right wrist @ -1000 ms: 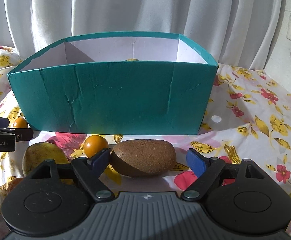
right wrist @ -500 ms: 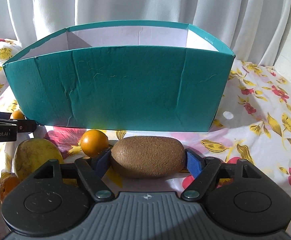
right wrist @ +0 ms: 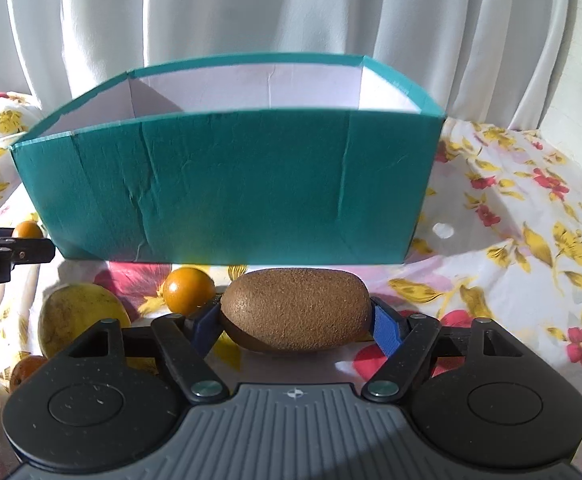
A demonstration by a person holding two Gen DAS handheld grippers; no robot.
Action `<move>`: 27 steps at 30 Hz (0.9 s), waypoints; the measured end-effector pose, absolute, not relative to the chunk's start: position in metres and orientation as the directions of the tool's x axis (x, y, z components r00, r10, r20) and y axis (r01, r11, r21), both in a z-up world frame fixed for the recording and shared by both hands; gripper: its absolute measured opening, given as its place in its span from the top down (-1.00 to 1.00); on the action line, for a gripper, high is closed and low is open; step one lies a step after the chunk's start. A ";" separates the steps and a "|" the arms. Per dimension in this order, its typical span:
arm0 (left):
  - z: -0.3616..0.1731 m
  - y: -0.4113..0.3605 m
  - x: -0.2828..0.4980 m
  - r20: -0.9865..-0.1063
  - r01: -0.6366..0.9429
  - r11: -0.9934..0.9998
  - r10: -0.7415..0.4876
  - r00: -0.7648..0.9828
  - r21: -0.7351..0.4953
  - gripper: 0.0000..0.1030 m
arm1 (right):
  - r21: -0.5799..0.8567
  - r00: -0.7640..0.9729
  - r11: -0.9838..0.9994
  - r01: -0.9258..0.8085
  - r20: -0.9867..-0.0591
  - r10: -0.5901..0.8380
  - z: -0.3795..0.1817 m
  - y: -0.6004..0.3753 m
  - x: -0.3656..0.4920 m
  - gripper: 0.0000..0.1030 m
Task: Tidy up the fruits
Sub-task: 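Carry the mandarin and kiwi over the teal box and lower them inside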
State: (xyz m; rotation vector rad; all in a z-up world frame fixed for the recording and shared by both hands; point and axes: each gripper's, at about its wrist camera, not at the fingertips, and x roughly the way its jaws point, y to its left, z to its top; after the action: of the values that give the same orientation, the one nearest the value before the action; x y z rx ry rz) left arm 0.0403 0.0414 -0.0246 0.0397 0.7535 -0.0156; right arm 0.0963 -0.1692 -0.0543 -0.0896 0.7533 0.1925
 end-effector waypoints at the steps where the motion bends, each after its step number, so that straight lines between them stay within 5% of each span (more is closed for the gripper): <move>1: -0.017 0.037 0.038 -0.678 0.035 0.999 -0.005 0.735 0.031 0.30 | -0.014 0.722 0.979 -0.202 -0.678 0.139 -0.047 -0.171 0.095 -0.48; 10: 0.048 0.009 0.061 -0.606 0.004 0.996 0.049 0.794 0.086 0.30 | -0.035 0.826 0.978 -0.208 -0.542 0.156 0.025 -0.172 0.101 -0.48; 19: 0.090 0.009 0.092 -0.550 -0.089 0.996 0.084 0.831 0.017 0.30 | -0.084 0.904 0.975 -0.206 -0.398 0.157 0.088 -0.164 0.122 -0.48; 27: 0.065 0.013 0.107 -0.620 -0.126 0.992 0.114 0.776 0.025 0.30 | -0.023 0.866 0.972 -0.232 -0.460 0.196 0.064 -0.159 0.129 -0.48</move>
State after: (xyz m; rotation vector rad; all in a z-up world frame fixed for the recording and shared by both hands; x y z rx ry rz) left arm 0.1068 0.0128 0.0654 -0.0183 0.6698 0.1302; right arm 0.1290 -0.1590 0.0636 -0.0785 0.4733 0.2240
